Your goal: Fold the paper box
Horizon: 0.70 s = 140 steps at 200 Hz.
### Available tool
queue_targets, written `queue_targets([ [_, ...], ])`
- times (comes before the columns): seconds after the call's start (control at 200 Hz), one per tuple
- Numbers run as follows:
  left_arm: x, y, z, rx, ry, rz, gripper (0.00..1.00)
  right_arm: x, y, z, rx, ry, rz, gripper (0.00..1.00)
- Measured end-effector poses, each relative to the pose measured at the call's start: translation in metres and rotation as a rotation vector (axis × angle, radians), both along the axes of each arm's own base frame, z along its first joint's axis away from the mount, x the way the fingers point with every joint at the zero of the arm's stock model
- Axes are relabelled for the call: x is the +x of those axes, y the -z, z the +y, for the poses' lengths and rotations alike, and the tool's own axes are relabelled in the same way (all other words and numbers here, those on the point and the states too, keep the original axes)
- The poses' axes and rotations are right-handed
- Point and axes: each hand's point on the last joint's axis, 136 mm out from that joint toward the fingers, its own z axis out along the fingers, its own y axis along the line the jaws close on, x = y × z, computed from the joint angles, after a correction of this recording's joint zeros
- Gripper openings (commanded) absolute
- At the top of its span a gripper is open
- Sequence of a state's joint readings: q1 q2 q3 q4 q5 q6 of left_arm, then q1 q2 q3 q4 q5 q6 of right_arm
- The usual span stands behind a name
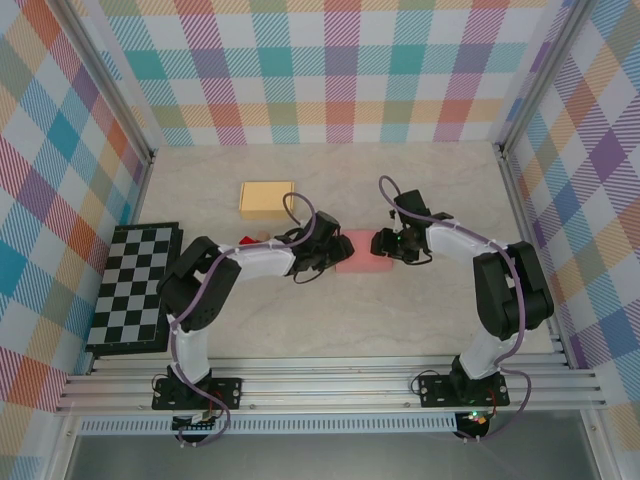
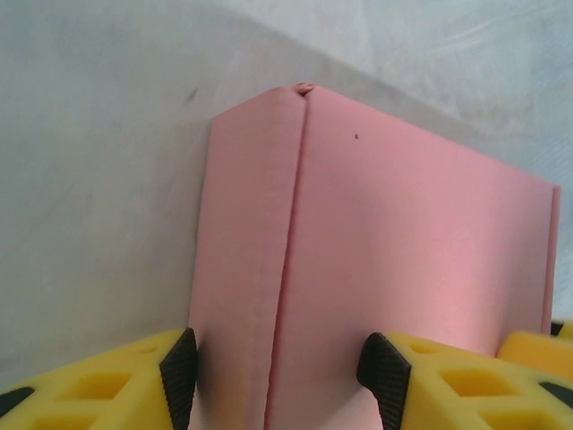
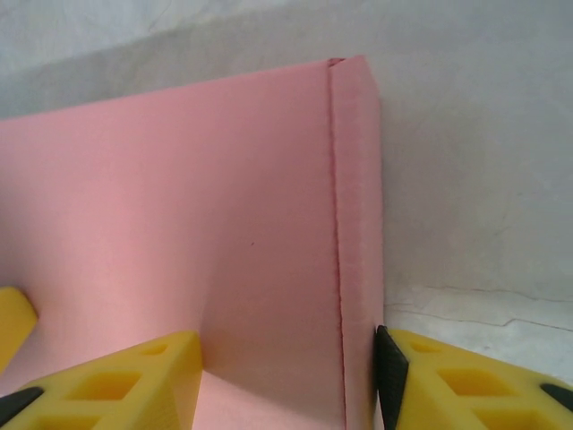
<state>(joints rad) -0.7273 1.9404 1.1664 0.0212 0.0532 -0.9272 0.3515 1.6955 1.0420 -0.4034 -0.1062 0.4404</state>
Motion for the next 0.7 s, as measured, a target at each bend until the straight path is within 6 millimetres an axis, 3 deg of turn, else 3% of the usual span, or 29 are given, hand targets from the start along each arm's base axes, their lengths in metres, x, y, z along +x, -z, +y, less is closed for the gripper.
queue_targets([
  [0.345,0.080,-0.002,-0.001,-0.035,0.013,-0.036,0.56,0.063,0.001,0.000,0.011,0.095,-0.036,0.54],
  [0.7,0.131,-0.003,0.008,-0.035,0.000,-0.054,0.56,0.129,-0.001,0.007,0.040,0.087,-0.086,0.54],
])
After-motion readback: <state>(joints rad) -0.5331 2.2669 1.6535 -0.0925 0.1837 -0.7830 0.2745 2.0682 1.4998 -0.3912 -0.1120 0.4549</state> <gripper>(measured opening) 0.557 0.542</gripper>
